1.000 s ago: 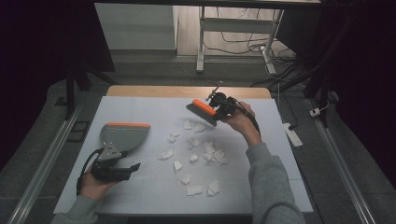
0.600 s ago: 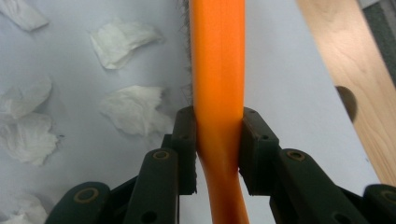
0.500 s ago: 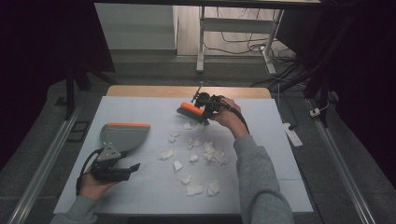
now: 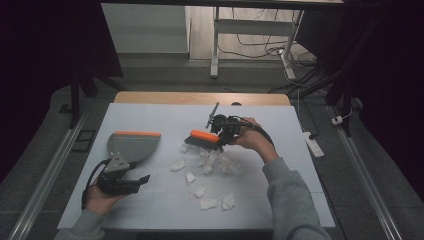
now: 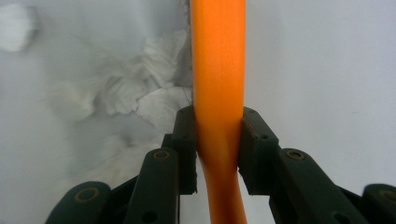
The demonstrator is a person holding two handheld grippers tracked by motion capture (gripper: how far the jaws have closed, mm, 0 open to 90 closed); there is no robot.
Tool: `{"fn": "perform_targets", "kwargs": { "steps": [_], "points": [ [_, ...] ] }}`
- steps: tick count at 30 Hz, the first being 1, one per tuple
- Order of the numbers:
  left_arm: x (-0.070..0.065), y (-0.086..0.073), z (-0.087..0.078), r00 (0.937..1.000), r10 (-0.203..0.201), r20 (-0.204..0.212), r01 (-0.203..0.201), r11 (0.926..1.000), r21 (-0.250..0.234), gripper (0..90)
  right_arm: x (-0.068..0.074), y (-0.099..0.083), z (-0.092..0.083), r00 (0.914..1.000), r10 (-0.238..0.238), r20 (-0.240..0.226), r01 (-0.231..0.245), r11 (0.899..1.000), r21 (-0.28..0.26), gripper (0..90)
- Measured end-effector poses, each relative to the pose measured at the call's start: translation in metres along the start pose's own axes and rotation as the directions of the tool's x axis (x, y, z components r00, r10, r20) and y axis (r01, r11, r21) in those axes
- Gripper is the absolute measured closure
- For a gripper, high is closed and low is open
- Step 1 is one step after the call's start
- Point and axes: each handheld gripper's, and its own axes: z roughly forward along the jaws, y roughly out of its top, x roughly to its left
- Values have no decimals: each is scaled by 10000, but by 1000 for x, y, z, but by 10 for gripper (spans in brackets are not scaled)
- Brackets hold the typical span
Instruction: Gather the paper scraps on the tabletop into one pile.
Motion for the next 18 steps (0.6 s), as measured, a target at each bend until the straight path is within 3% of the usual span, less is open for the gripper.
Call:
{"fn": "perform_targets", "kwargs": {
  "steps": [5,8,11,14,18],
  "points": [
    [-1,0,0,10000,-16,-39,16,10000,0,306,1,-11,-22,9981,425,437,-394,9968,-694,705],
    [0,0,0,10000,-22,-53,22,10000,-18,306,0,-15,-38,9928,951,733,-846,9873,-1348,705],
    [0,1,0,10000,-42,-83,41,10000,-48,306,1,-15,-47,9889,1122,975,-934,9794,-1791,705],
    [0,1,1,10000,-32,-77,32,10000,-51,307,4,-6,-46,9871,1066,1193,-840,9800,-1807,705],
    [0,1,1,10000,2,-75,-2,10000,-1,307,1,11,-28,9824,832,1675,-584,9873,-1479,705]
  ]
}}
